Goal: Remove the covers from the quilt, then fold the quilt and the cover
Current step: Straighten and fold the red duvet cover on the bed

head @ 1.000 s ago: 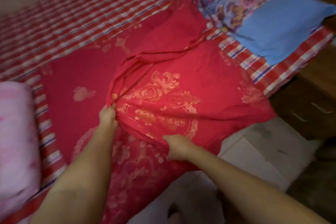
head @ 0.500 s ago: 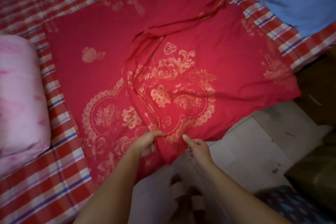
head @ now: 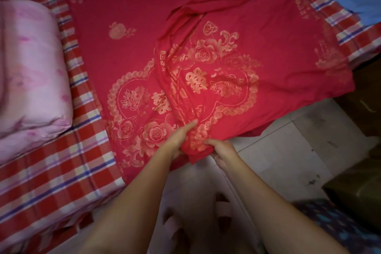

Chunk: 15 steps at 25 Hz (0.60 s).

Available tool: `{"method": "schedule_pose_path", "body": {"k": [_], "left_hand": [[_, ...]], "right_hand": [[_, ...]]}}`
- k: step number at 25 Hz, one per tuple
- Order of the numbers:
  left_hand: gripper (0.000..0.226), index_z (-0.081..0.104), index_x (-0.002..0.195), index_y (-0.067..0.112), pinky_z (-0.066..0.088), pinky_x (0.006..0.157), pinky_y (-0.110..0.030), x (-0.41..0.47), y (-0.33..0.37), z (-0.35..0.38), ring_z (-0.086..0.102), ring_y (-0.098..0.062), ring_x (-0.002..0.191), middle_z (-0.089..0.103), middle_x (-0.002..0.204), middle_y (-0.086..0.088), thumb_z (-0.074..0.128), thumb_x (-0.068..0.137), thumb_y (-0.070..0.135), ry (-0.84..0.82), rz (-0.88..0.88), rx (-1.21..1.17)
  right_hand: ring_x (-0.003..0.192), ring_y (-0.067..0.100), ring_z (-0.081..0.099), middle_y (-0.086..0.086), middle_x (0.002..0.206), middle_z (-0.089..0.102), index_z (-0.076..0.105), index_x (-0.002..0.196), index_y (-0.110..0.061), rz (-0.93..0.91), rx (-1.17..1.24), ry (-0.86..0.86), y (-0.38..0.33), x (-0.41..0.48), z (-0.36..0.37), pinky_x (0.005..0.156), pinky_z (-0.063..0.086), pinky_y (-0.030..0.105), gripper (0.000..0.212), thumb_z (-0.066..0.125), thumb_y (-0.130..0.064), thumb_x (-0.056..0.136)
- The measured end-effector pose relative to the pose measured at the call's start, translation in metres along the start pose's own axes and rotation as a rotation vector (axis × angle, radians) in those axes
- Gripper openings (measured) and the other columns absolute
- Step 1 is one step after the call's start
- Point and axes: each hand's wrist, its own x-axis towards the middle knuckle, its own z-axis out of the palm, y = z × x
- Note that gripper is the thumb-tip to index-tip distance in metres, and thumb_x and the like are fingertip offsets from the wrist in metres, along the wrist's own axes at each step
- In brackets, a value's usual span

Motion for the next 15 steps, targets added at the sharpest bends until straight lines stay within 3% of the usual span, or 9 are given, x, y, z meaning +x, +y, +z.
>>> {"method": "schedule_pose_path", "body": {"k": [2, 4, 6, 8, 10, 11, 13, 15], "left_hand": [[0.011, 0.063, 0.086, 0.003, 0.049, 0.047, -0.02, -0.012, 0.009, -0.01, 0.06, -0.013, 0.045, 0.064, 0.052, -0.001, 0.066, 0.084, 0.013, 0.051, 0.088, 0.139], [0.011, 0.058, 0.083, -0.003, 0.044, 0.039, -0.015, -0.027, 0.019, -0.027, 0.056, -0.006, 0.037, 0.06, 0.045, 0.003, 0.06, 0.089, 0.006, 0.093, 0.258, 0.139], [0.012, 0.062, 0.094, 0.003, 0.05, 0.05, -0.017, -0.05, 0.019, -0.067, 0.064, -0.006, 0.051, 0.067, 0.061, 0.004, 0.056, 0.093, 0.013, 0.177, 0.478, 0.049], [0.017, 0.066, 0.098, 0.017, 0.055, 0.074, -0.028, -0.059, 0.003, -0.113, 0.069, -0.014, 0.078, 0.072, 0.086, -0.001, 0.058, 0.091, 0.031, 0.295, 0.62, 0.074], [0.042, 0.065, 0.109, 0.014, 0.049, 0.094, -0.039, -0.057, -0.029, -0.154, 0.064, -0.022, 0.1, 0.068, 0.108, -0.005, 0.057, 0.085, 0.047, 0.434, 0.598, 0.211], [0.04, 0.063, 0.109, 0.009, 0.047, 0.097, -0.04, -0.05, -0.049, -0.169, 0.062, -0.021, 0.101, 0.066, 0.11, -0.005, 0.056, 0.088, 0.042, 0.48, 0.574, 0.265], [0.025, 0.063, 0.108, 0.003, 0.046, 0.092, -0.033, -0.045, -0.085, -0.187, 0.06, -0.022, 0.098, 0.064, 0.101, -0.009, 0.053, 0.095, 0.022, 0.569, 0.549, 0.318], [0.028, 0.063, 0.112, -0.001, 0.043, 0.083, -0.024, -0.04, -0.115, -0.201, 0.061, -0.023, 0.098, 0.066, 0.102, -0.013, 0.05, 0.097, 0.018, 0.58, 0.508, 0.296]], "right_hand": [[0.056, 0.018, 0.068, 0.012, 0.064, 0.07, 0.062, 0.088, 0.006, -0.006, 0.089, -0.06, 0.0, -0.011, 0.017, 0.058, 0.057, 0.024, 0.019, 0.053, 0.018, 0.076], [0.077, 0.024, 0.071, 0.019, 0.087, 0.071, 0.061, 0.1, 0.01, 0.003, 0.339, -0.193, -0.004, -0.025, 0.029, 0.073, 0.058, 0.029, 0.026, 0.051, 0.018, 0.077], [0.085, 0.026, 0.071, 0.021, 0.098, 0.069, 0.061, 0.104, 0.009, -0.026, 0.481, -0.311, 0.004, -0.047, 0.055, 0.078, 0.058, 0.031, 0.027, 0.05, 0.016, 0.079], [0.082, 0.024, 0.071, 0.019, 0.099, 0.069, 0.06, 0.109, 0.005, -0.073, 0.49, -0.322, 0.023, -0.057, 0.081, 0.073, 0.059, 0.032, 0.029, 0.051, 0.013, 0.082], [0.086, 0.023, 0.068, 0.015, 0.106, 0.067, 0.054, 0.121, -0.002, -0.08, 0.495, -0.237, 0.053, -0.051, 0.106, 0.079, 0.057, 0.036, 0.035, 0.052, 0.008, 0.087], [0.089, 0.023, 0.066, 0.014, 0.11, 0.065, 0.051, 0.124, -0.003, -0.067, 0.471, -0.176, 0.07, -0.044, 0.114, 0.086, 0.053, 0.039, 0.035, 0.051, 0.005, 0.09], [0.092, 0.026, 0.061, 0.017, 0.114, 0.061, 0.049, 0.123, -0.003, -0.011, 0.382, -0.089, 0.106, -0.034, 0.123, 0.093, 0.047, 0.045, 0.031, 0.045, 0.006, 0.093], [0.098, 0.03, 0.059, 0.018, 0.111, 0.059, 0.046, 0.119, -0.005, 0.046, 0.336, -0.051, 0.139, -0.027, 0.126, 0.094, 0.046, 0.047, 0.028, 0.039, 0.007, 0.095]]}}
